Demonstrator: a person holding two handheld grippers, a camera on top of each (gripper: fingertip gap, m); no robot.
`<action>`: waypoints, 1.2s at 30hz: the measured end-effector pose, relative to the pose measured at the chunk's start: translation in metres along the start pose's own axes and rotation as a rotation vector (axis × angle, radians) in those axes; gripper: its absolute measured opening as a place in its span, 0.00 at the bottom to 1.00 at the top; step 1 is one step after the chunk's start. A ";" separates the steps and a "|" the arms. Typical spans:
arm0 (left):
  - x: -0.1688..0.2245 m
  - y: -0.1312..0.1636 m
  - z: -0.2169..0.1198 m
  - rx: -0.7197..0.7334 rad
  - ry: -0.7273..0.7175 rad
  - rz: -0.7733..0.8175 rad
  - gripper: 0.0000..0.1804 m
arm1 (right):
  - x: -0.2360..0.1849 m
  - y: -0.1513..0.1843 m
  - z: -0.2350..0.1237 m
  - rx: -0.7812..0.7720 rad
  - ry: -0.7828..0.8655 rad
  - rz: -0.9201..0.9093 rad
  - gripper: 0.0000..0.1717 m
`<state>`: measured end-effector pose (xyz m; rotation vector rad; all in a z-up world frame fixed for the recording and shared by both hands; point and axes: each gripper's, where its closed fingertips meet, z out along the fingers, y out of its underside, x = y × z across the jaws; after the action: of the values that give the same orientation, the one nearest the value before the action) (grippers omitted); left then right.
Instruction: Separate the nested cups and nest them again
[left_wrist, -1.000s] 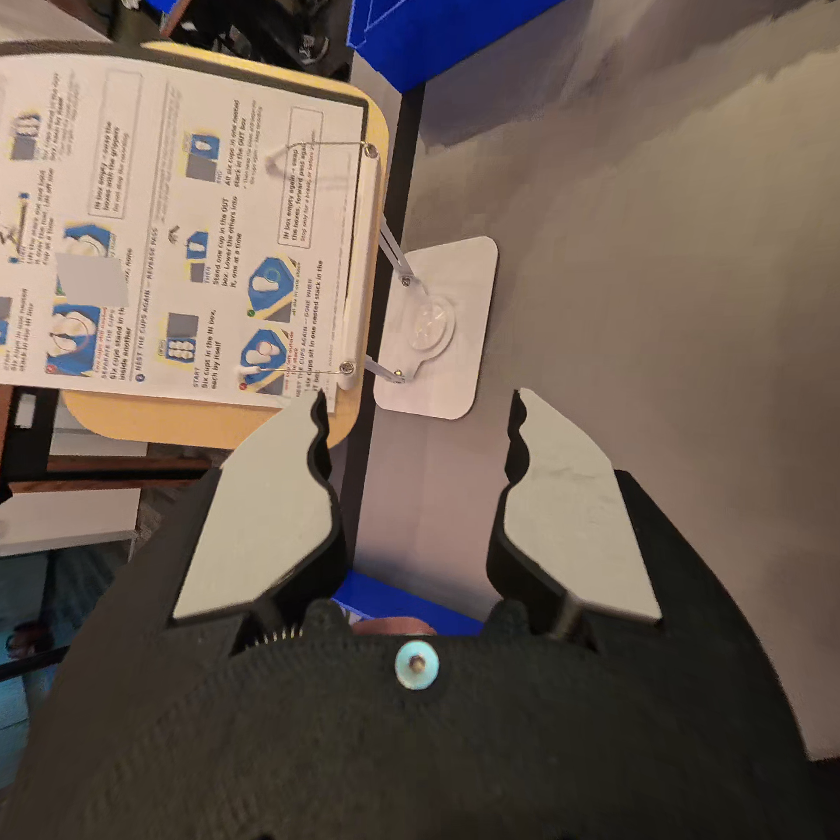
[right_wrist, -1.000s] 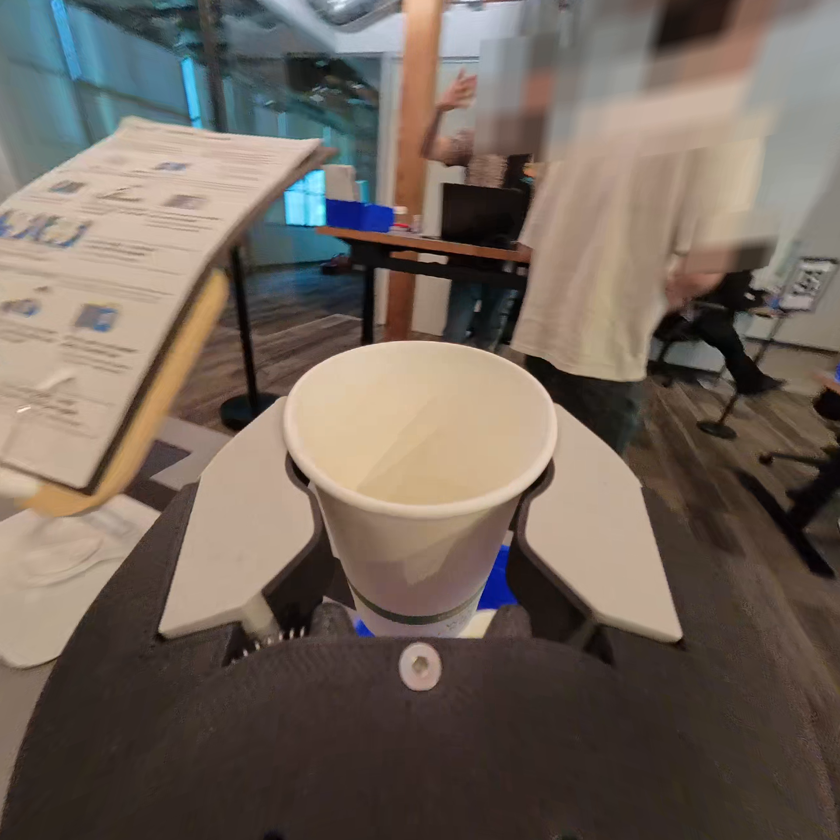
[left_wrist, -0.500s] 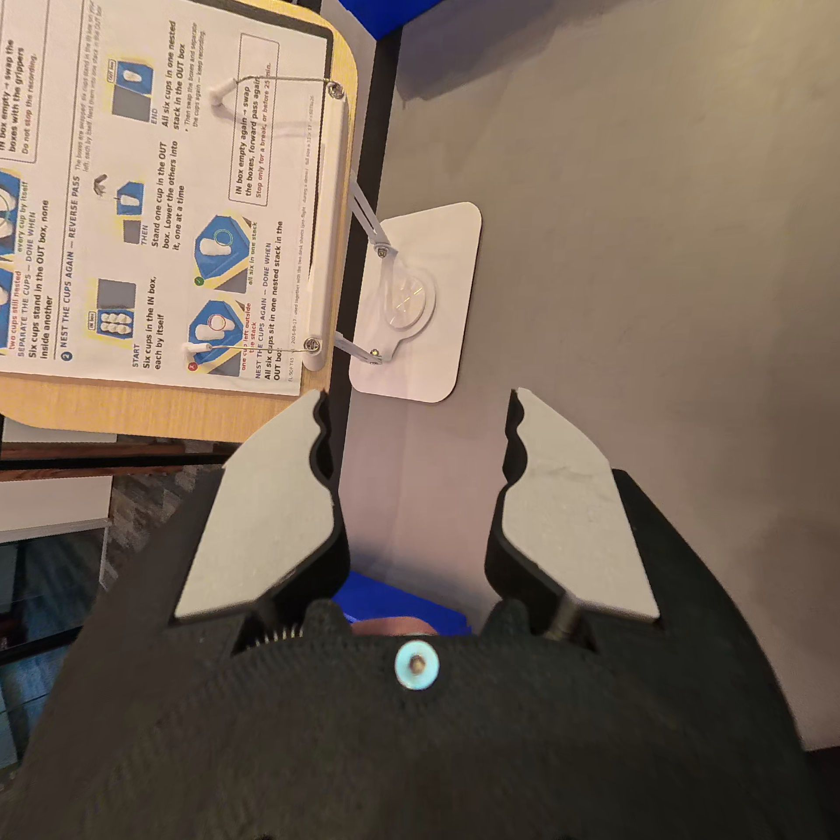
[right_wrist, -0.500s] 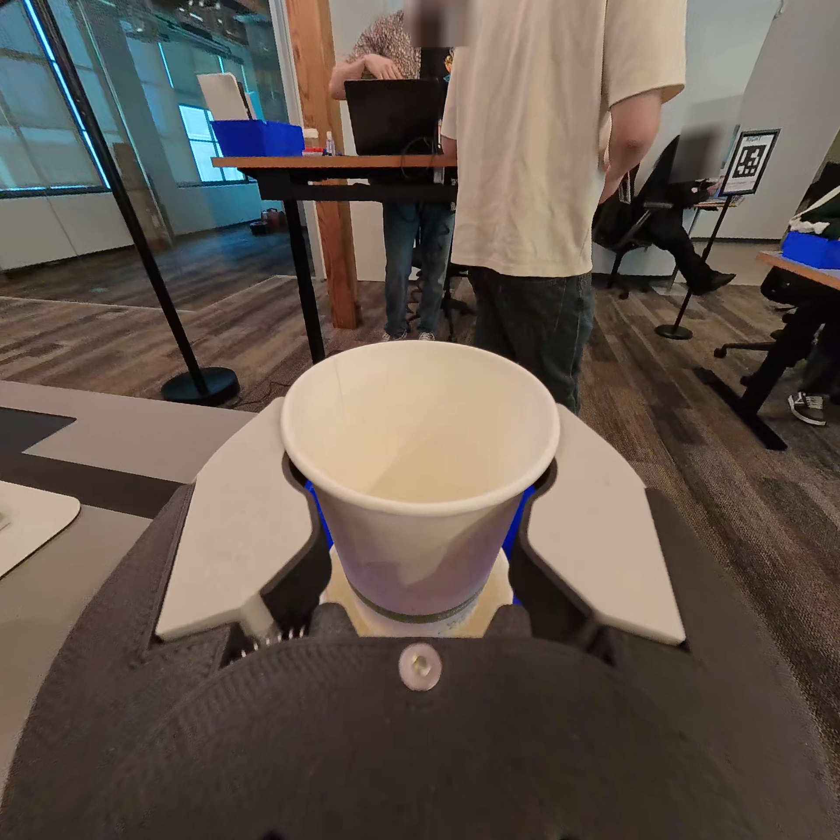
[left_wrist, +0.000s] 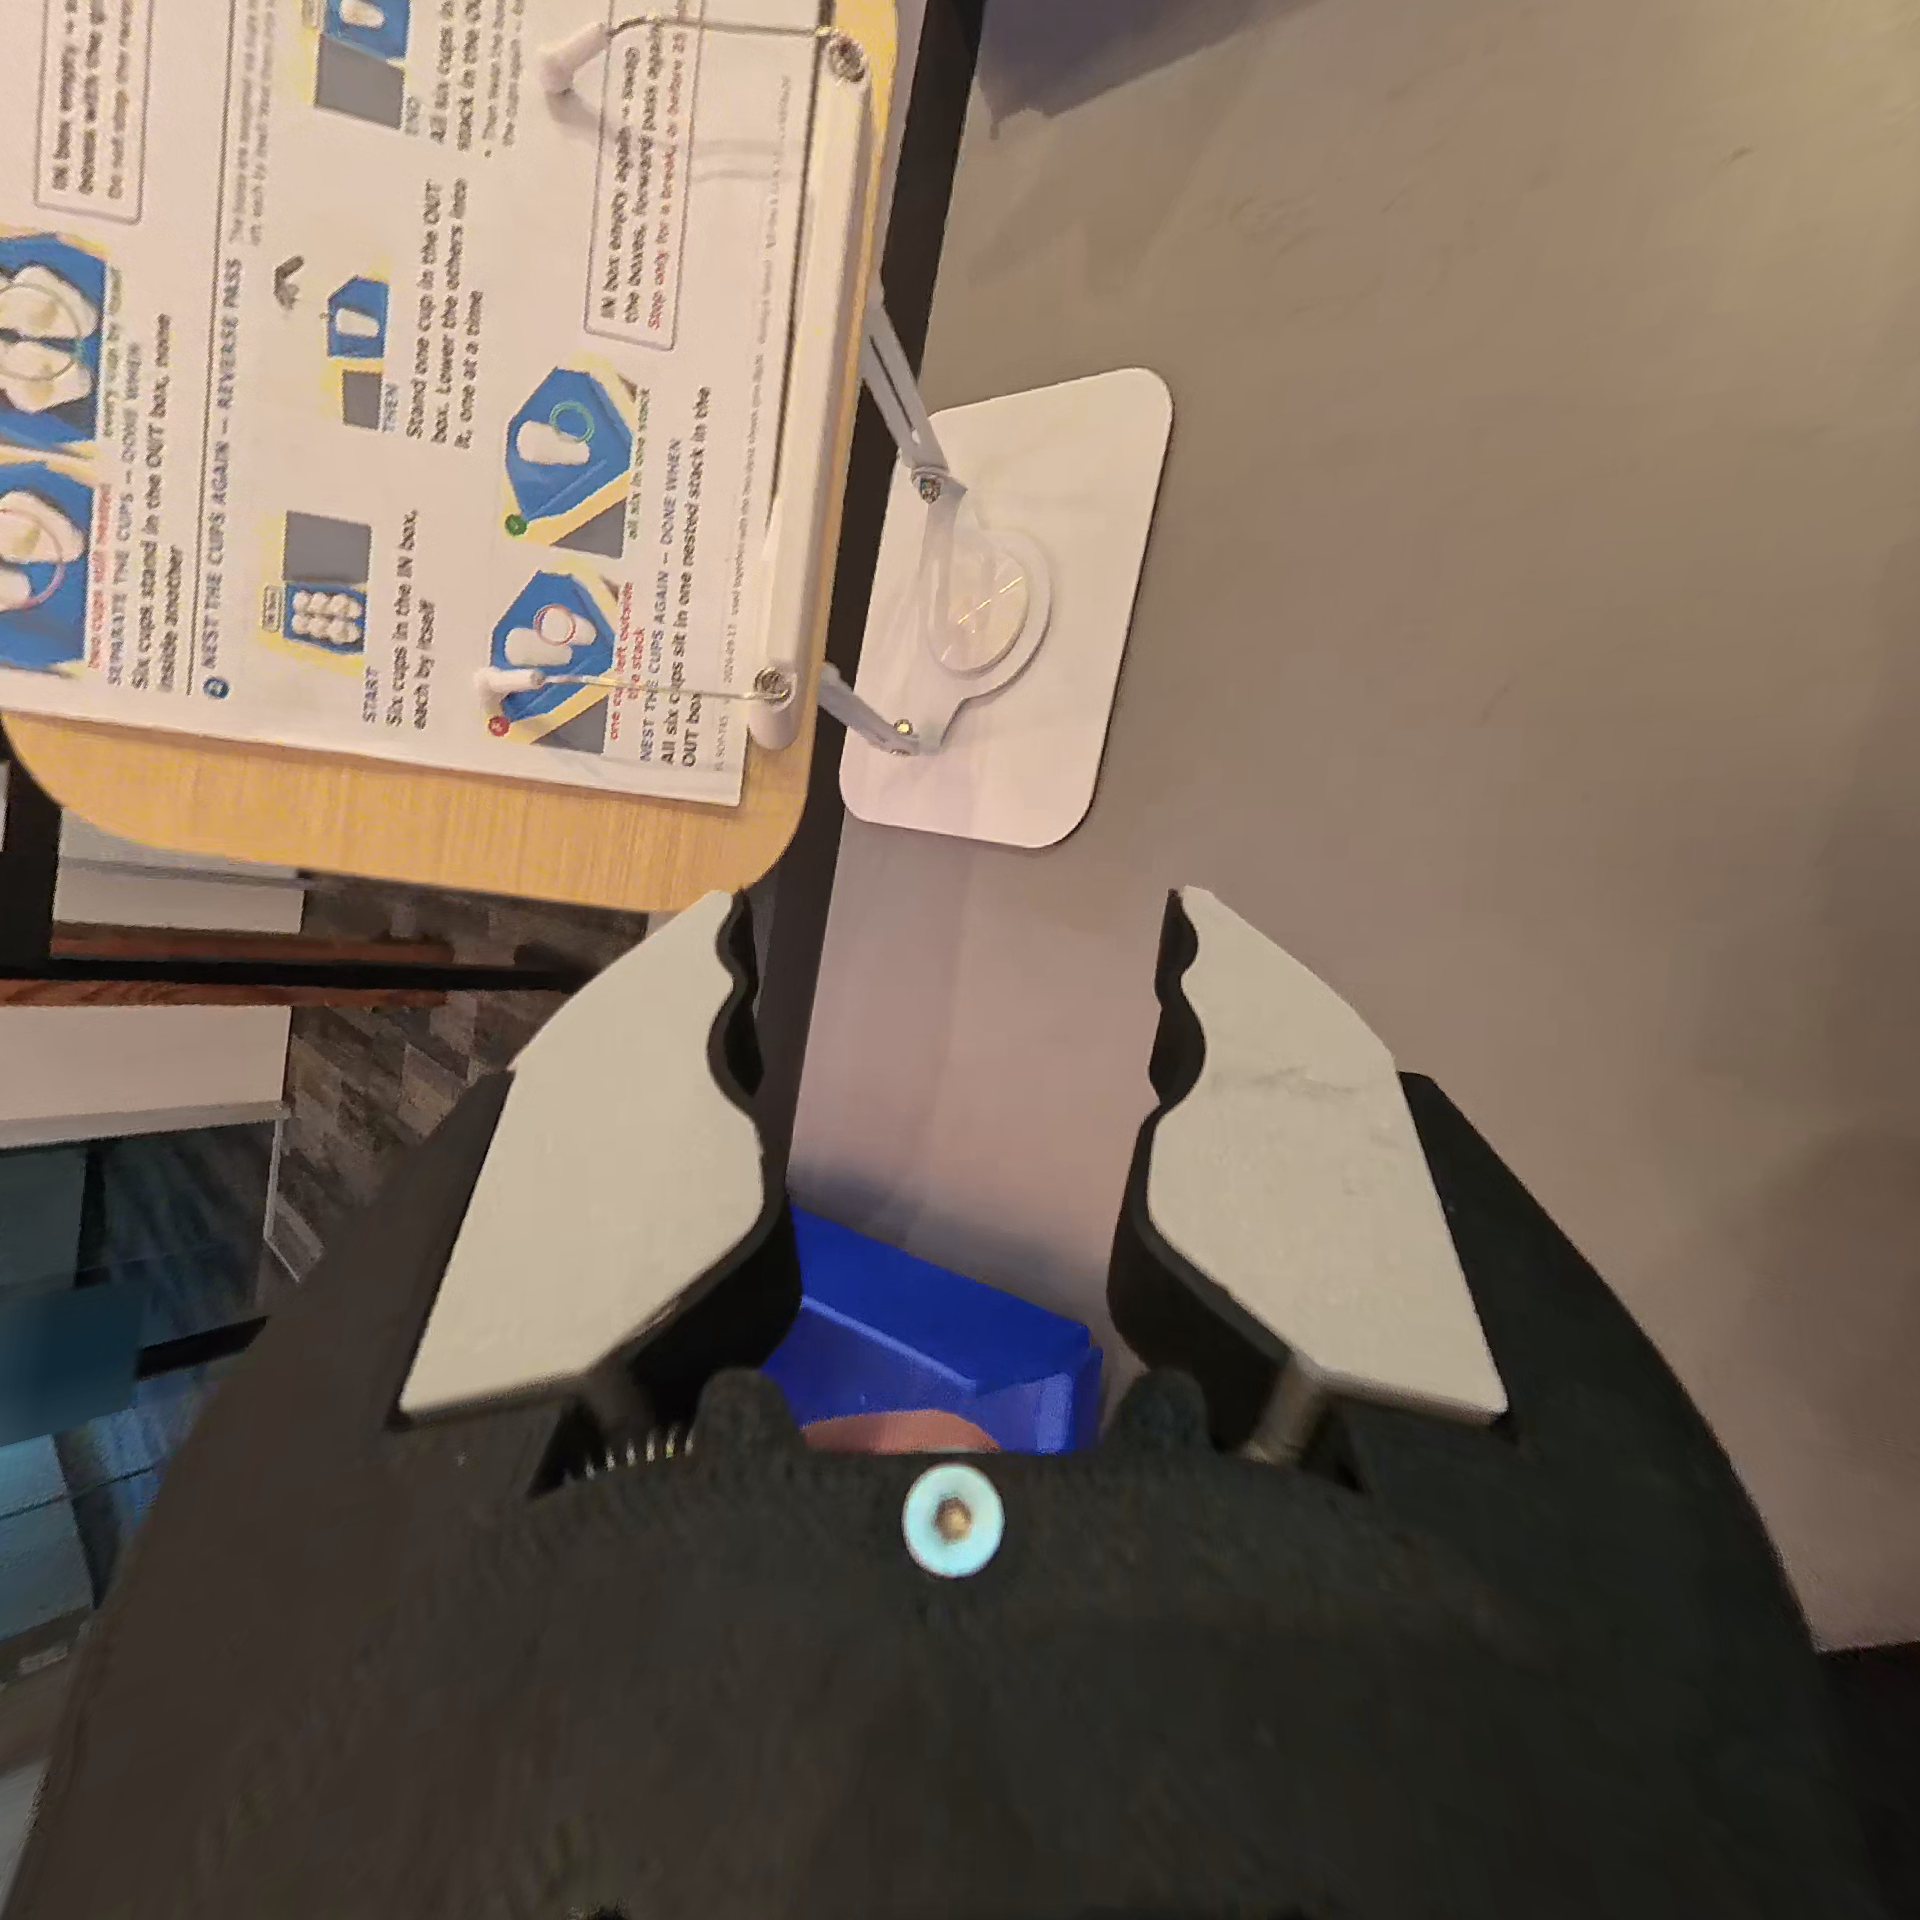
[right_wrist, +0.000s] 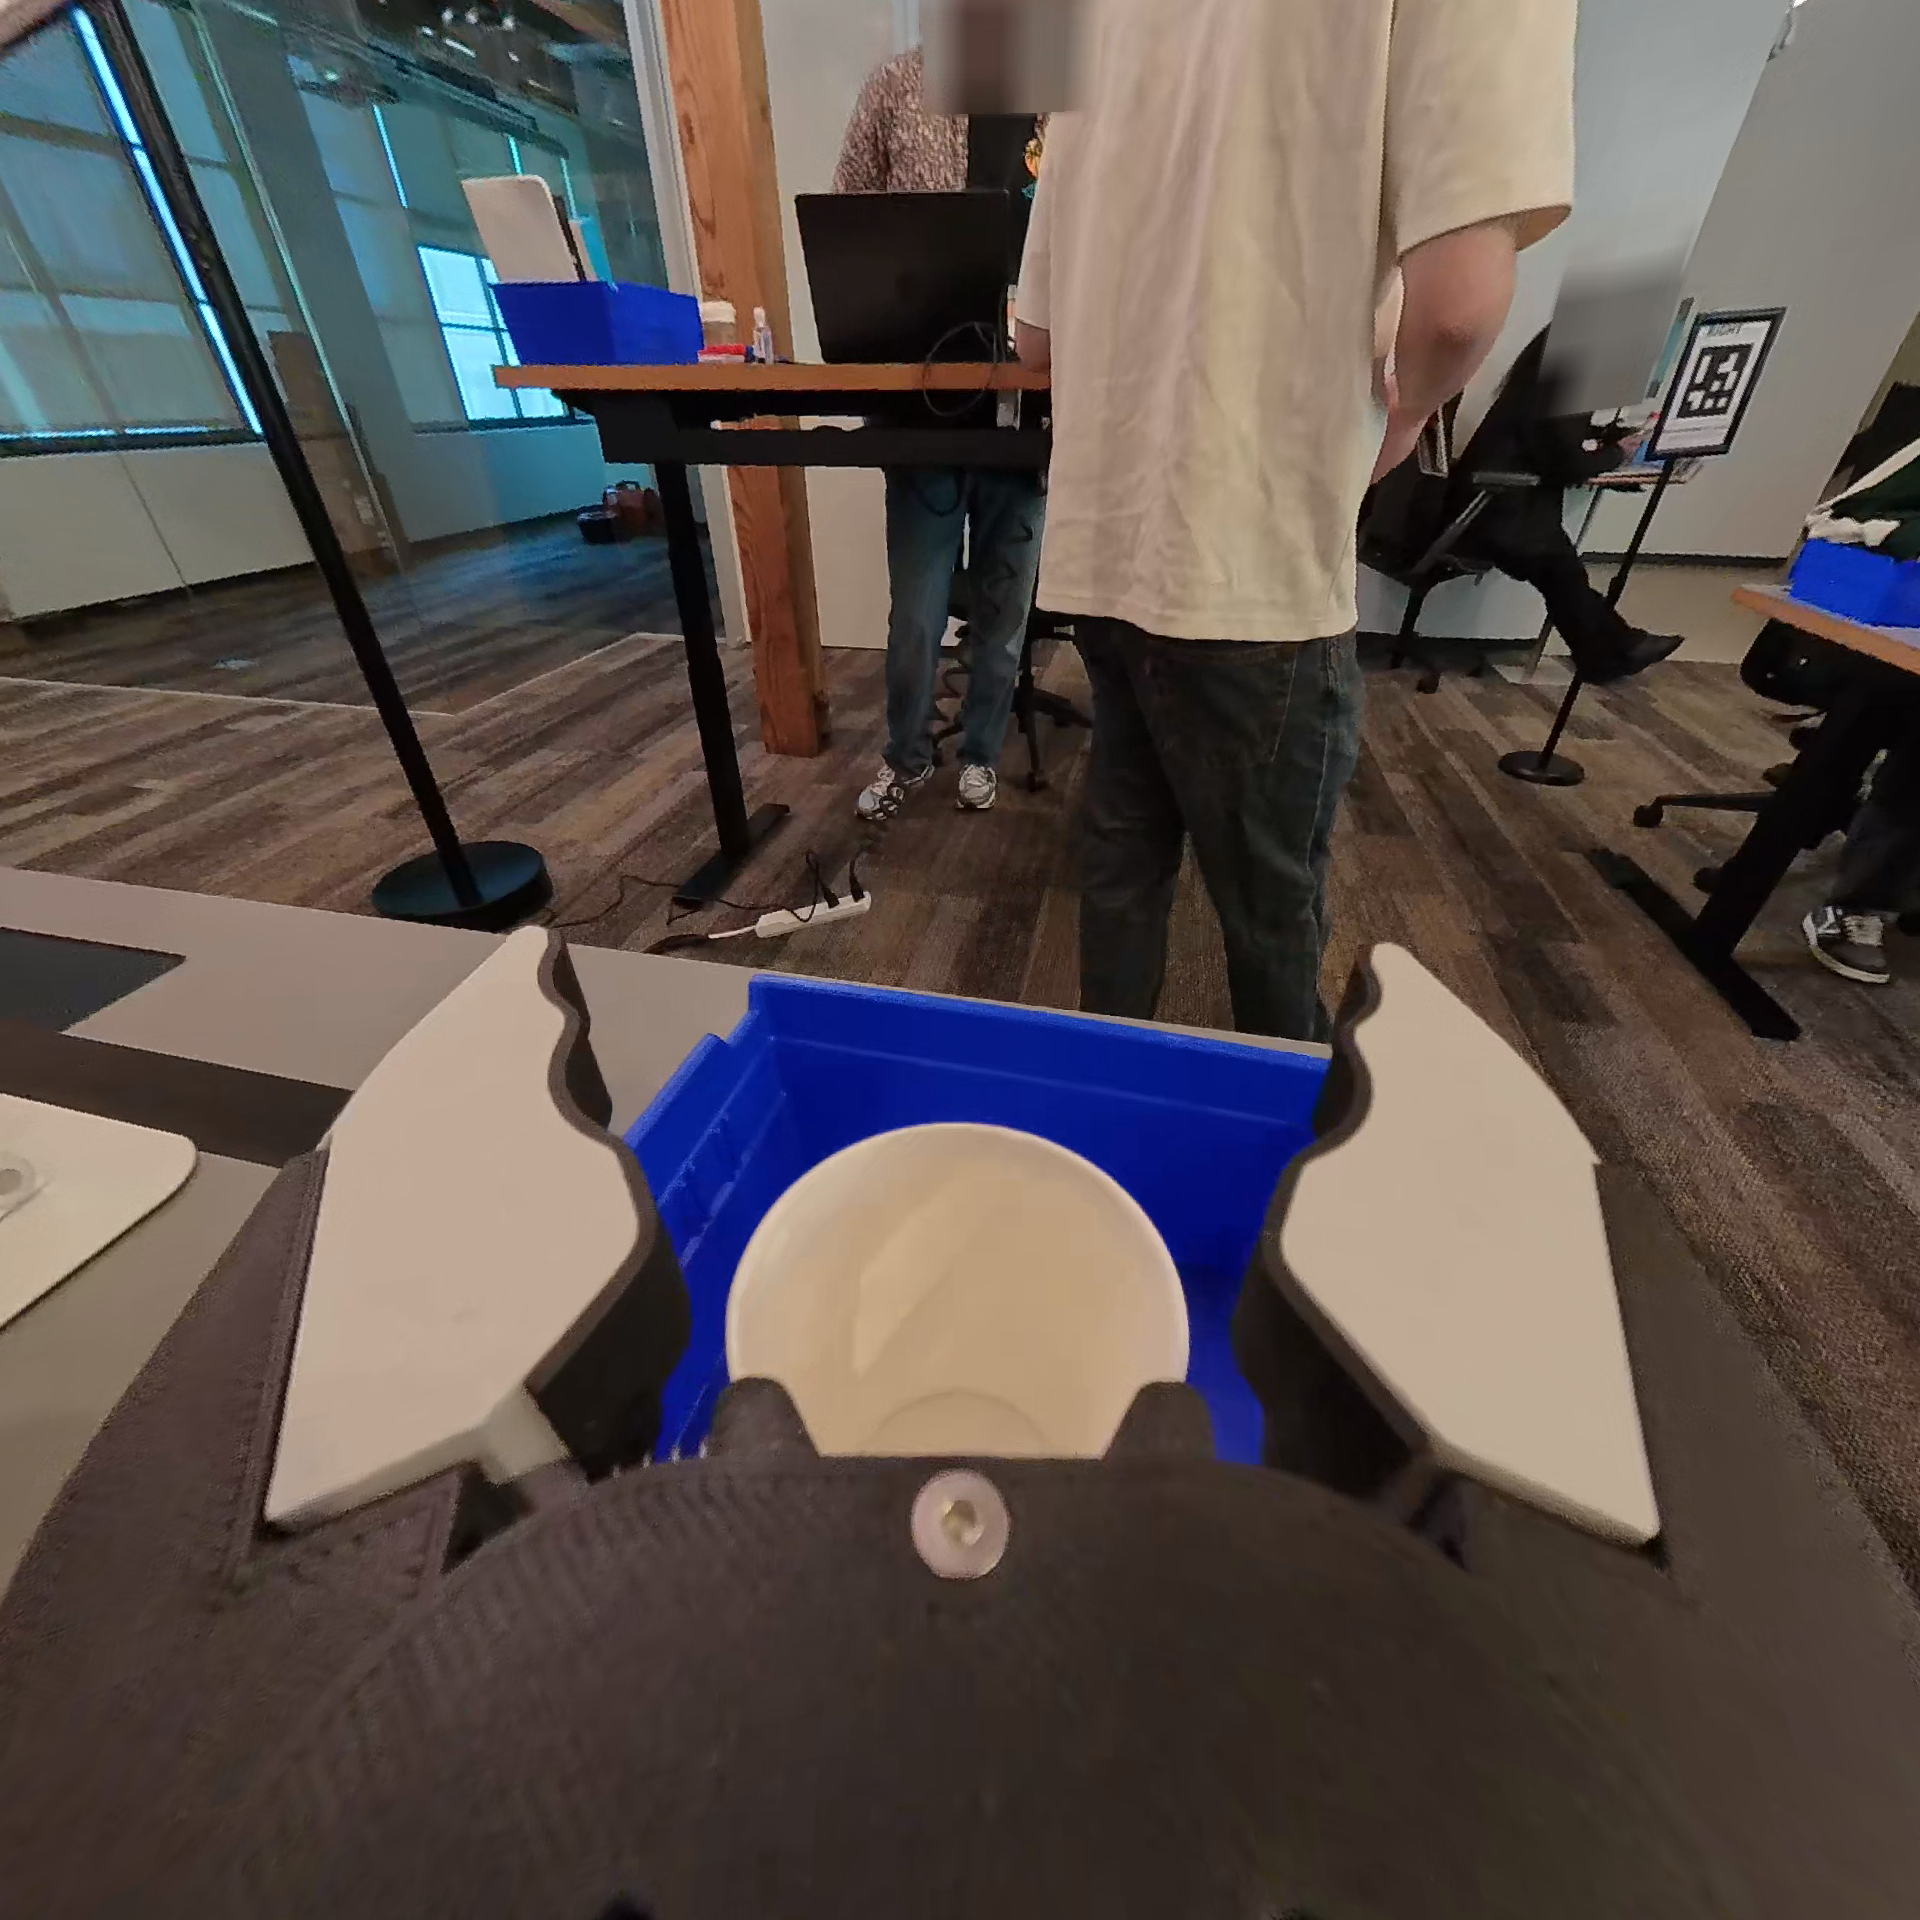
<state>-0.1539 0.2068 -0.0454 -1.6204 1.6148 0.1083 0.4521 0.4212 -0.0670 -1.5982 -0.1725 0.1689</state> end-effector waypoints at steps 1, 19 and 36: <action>-0.004 0.004 -0.001 -0.005 -0.008 -0.013 0.41 | -0.001 -0.003 -0.001 -0.009 -0.001 -0.004 0.78; -0.090 0.240 -0.022 -0.509 -0.245 -0.374 0.40 | -0.075 -0.087 -0.023 0.134 -0.102 -0.199 0.61; -0.075 0.358 0.024 -0.745 -0.142 -0.522 0.07 | -0.136 -0.112 -0.027 0.159 -0.205 -0.311 0.57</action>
<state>-0.4643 0.3395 -0.1880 -2.4818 1.0364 0.5884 0.3244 0.3692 0.0461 -1.3748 -0.5494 0.1012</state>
